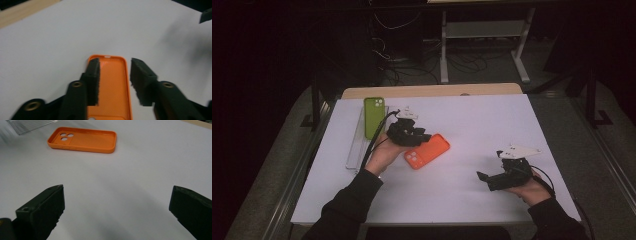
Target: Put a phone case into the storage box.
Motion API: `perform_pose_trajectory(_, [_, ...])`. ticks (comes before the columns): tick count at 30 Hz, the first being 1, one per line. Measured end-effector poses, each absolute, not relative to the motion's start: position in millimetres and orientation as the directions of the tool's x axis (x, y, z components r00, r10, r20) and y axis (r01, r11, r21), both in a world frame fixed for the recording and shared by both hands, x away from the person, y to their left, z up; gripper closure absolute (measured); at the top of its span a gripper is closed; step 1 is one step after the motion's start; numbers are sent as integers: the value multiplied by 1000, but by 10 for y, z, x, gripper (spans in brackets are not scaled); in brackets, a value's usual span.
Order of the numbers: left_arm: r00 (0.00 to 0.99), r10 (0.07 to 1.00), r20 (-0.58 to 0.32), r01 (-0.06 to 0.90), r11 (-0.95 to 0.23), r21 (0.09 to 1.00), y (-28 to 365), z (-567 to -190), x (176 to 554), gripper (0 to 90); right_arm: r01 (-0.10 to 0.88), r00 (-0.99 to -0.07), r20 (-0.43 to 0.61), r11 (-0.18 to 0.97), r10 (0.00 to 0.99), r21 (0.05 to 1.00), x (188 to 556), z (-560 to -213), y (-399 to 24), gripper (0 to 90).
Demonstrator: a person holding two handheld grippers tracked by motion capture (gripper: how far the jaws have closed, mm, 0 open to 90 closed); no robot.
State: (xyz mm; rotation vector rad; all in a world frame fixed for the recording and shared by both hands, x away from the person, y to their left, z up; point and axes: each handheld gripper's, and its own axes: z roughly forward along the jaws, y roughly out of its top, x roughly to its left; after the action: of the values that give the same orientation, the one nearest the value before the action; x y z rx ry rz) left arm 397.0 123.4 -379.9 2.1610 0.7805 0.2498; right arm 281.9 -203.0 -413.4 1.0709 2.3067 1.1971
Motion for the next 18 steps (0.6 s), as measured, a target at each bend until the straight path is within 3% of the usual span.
perform_pose_trajectory(5, [757, 646, -91, 489, -469, 736, 1151, -3916, 4119, 898, 468, -667, 48, 368, 744, 803, 2812, -4134, -2026, 0])
perform_pose_trajectory(18, [676, 734, -64, 556, -450, 699, 1092, -4182, 4491, 900, 468, -671, 48, 372, 740, 802, 2809, -4138, -2020, 0])
